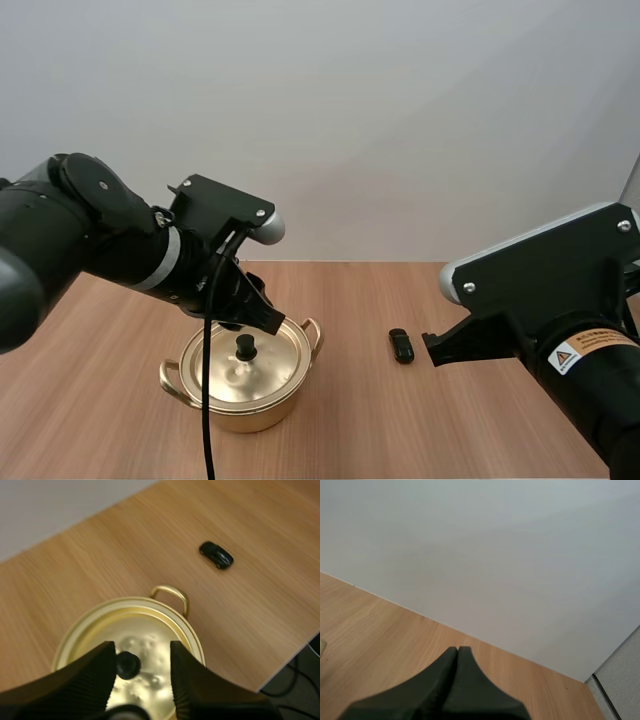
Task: Open the pot, put the car inside, and close it
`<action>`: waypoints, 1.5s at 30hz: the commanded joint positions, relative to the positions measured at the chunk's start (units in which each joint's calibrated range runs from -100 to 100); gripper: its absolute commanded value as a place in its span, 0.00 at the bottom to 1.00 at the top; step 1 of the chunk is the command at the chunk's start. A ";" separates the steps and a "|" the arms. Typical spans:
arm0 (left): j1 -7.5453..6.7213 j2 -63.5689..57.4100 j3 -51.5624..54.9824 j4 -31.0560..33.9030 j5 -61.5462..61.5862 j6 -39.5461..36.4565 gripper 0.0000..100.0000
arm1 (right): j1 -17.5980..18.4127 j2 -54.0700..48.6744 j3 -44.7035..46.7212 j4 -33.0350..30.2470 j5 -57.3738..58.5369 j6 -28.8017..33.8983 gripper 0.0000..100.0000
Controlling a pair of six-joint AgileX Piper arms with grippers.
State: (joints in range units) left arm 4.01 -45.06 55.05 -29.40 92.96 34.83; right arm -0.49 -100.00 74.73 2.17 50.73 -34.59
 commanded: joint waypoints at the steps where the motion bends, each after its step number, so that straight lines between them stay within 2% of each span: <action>1: 0.03 8.20 -0.05 0.02 -0.20 -0.49 1.00 | 0.00 0.00 -0.04 0.09 0.15 0.07 0.00; 6: 0.03 8.20 -0.05 0.02 -3.26 -0.76 0.95 | -0.08 0.00 -0.04 0.11 0.15 0.07 0.00; 14: 0.03 8.90 -0.05 0.99 -10.01 -1.19 0.95 | -0.36 0.00 -0.04 0.58 0.15 0.07 0.00; 23: 0.03 18.14 -0.05 3.21 -9.45 -1.89 0.95 | -0.77 0.00 -0.04 0.69 0.48 0.07 0.00; 25: 0.03 19.47 -0.05 3.20 -9.25 -1.89 0.92 | -0.77 0.00 -0.04 0.69 0.48 0.07 0.00; 28: 0.03 20.50 -0.05 3.73 -10.30 -1.79 0.83 | -0.77 0.00 -0.04 0.69 0.48 0.07 0.00; 31: 0.03 21.37 -0.05 4.29 -11.97 -1.79 0.62 | -0.77 0.00 -0.04 0.69 0.48 0.07 0.00; 36: 0.03 21.49 -0.05 4.51 -13.79 -1.36 0.00 | -0.77 0.00 -0.04 0.69 0.85 0.07 0.00; 41: 0.03 21.35 -0.20 4.40 -13.17 -0.44 0.00 | -0.77 0.00 -0.04 0.69 0.85 0.07 0.00; 45: 0.03 18.58 -3.77 0.41 -5.31 -0.19 0.00 | -0.77 0.00 -0.04 3.22 0.82 -0.55 0.00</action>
State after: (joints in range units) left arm 4.01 -25.54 52.82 -26.89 83.60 34.59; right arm -1.24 -100.00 74.73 4.16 51.43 -34.74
